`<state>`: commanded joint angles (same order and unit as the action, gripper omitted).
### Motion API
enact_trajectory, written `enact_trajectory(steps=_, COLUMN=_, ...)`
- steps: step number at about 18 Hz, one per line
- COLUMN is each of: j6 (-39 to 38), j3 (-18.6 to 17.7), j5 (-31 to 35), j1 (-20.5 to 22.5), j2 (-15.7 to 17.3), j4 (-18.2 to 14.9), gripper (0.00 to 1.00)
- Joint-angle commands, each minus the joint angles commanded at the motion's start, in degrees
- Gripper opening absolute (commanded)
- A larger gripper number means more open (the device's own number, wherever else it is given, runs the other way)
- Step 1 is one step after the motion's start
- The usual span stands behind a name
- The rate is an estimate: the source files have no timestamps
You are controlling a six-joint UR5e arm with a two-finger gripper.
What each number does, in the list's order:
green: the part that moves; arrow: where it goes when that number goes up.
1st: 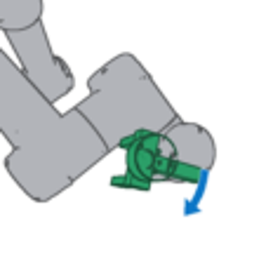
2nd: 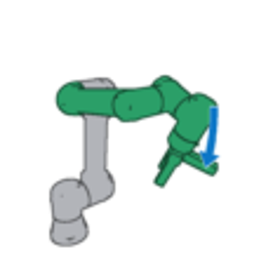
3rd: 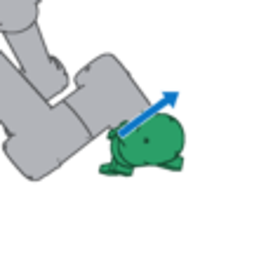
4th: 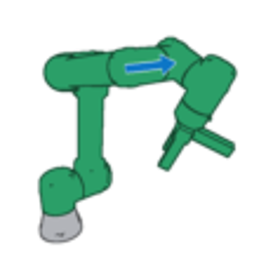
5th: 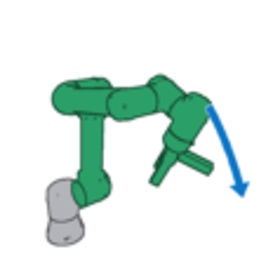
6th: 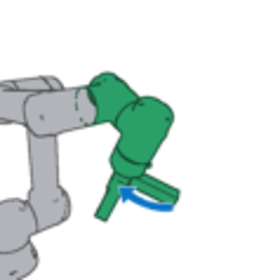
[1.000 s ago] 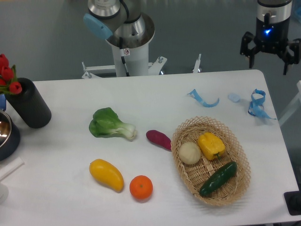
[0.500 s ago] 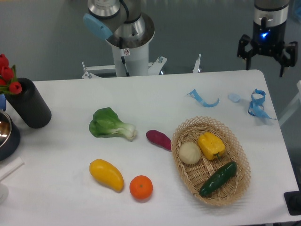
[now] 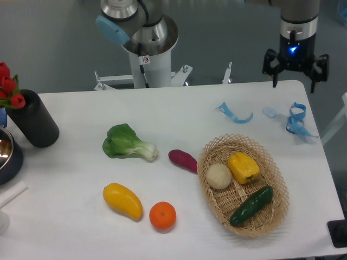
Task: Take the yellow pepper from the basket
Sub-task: 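Lower the open gripper over the yellow bell pepper in the basket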
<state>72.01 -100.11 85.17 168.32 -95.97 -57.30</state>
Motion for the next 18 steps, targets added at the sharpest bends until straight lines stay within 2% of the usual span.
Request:
enact_trajectory(steps=3, j6=-10.54, j3=-0.27, j5=0.0, j1=-2.64, j2=-2.19, j4=0.09, gripper=1.0)
enact_trajectory(steps=6, j6=-17.93, j3=0.44, j5=-0.09, j1=-4.75, j2=-4.39, j4=0.09, gripper=1.0)
enact_trajectory(steps=11, j6=-31.38, j3=0.0, j5=0.09, j1=-6.24, j2=-8.35, j4=0.61, gripper=1.0)
enact_trajectory(steps=14, j6=-35.35, j3=0.17, j5=-0.52, j1=-7.04, j2=-9.93, j4=3.42, gripper=1.0)
enact_trajectory(steps=18, j6=-36.41, j3=0.35, j5=-1.85, j1=-7.74, j2=-11.78, j4=5.88, gripper=1.0)
